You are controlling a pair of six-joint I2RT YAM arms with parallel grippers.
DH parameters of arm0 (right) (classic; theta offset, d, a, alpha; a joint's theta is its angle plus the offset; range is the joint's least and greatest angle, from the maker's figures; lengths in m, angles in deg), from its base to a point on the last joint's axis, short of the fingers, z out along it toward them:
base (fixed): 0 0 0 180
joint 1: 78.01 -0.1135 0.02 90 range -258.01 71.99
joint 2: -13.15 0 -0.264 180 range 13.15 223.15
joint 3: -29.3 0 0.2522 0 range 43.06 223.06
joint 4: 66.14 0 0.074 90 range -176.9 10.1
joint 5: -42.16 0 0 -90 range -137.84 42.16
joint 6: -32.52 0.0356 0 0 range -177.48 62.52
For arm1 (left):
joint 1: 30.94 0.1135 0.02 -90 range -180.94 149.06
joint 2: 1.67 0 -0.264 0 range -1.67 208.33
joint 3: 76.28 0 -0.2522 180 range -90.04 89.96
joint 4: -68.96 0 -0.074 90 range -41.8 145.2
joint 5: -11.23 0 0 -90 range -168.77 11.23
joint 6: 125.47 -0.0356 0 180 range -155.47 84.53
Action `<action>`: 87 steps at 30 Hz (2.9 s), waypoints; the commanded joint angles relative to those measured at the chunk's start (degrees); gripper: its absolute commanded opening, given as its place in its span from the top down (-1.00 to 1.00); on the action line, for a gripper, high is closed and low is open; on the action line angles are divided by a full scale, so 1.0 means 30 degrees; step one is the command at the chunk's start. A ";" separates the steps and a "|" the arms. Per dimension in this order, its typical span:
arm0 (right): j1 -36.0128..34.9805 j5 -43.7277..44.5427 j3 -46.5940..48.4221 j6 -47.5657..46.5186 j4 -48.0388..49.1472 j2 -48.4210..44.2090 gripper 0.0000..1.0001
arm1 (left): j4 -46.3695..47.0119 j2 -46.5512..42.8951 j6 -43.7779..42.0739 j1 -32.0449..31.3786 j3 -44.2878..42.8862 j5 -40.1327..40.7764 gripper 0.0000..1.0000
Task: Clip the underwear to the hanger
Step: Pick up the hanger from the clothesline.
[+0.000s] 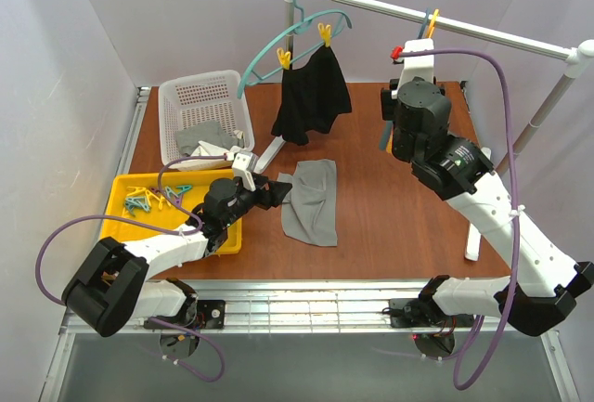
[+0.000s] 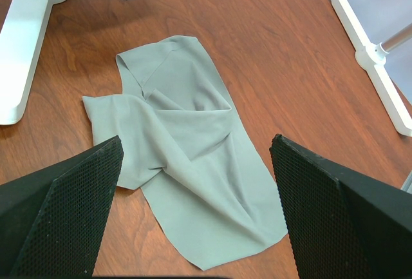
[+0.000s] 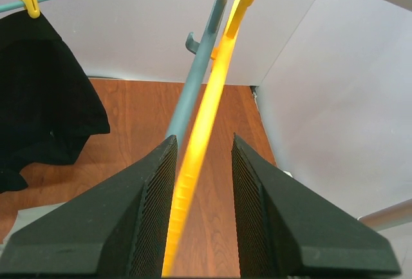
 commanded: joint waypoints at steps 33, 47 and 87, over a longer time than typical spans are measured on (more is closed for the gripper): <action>0.0492 -0.0111 -0.2361 0.2422 0.1281 -0.0766 0.81 | -0.0030 -0.1064 0.0035 0.0084 0.0241 -0.0185 -0.68; 0.0375 0.0534 -0.0748 0.1133 0.1046 -0.1497 0.97 | -0.0440 -0.1210 -0.0140 0.0113 0.0124 0.0196 -0.68; -0.1793 -0.3977 -0.0220 -0.0743 0.4561 0.1901 0.97 | -0.0440 -0.0947 -0.0345 0.0113 0.0065 0.0578 -0.68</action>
